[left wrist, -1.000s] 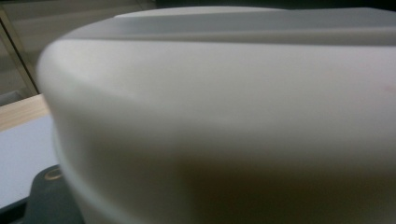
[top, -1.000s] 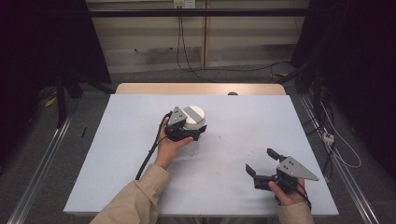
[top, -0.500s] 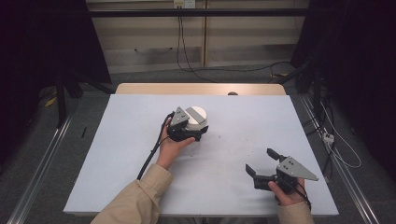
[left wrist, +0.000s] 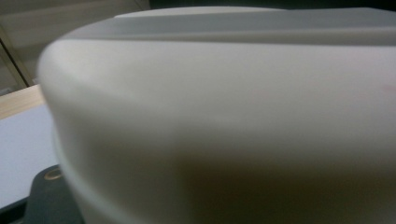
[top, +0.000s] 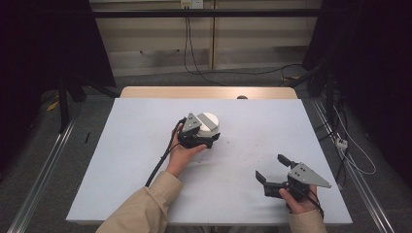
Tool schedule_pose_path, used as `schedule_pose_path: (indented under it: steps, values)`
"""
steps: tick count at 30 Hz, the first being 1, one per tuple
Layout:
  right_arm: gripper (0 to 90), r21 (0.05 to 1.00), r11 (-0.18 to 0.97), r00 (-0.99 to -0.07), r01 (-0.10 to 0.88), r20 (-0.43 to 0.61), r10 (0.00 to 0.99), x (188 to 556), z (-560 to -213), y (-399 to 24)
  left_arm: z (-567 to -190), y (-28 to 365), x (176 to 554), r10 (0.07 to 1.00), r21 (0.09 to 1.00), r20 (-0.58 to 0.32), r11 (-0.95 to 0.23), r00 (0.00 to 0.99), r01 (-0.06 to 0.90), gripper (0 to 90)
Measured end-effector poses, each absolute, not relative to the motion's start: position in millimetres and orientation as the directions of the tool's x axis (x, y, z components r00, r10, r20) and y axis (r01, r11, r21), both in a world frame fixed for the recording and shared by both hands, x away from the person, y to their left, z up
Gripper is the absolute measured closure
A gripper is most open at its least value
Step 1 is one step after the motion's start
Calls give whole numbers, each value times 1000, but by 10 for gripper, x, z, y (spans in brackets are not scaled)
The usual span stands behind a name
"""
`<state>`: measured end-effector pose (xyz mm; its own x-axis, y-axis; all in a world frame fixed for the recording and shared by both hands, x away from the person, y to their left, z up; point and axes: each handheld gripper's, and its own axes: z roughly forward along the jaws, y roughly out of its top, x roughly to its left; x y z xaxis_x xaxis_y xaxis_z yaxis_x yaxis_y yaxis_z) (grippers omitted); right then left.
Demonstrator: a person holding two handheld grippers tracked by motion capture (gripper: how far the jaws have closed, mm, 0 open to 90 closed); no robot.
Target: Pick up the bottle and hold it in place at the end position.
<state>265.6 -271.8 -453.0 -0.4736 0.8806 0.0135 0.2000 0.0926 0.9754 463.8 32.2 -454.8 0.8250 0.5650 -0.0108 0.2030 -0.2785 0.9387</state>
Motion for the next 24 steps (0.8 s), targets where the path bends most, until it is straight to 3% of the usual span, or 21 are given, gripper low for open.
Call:
schedule_pose_path:
  steps: [24]
  values:
    - [22, 968, 103, -477, 228, 19, 879, 2702, -4545, -2680, -4600, 290, 4634, 549, 943, -10, -272, 836, 190, 185]
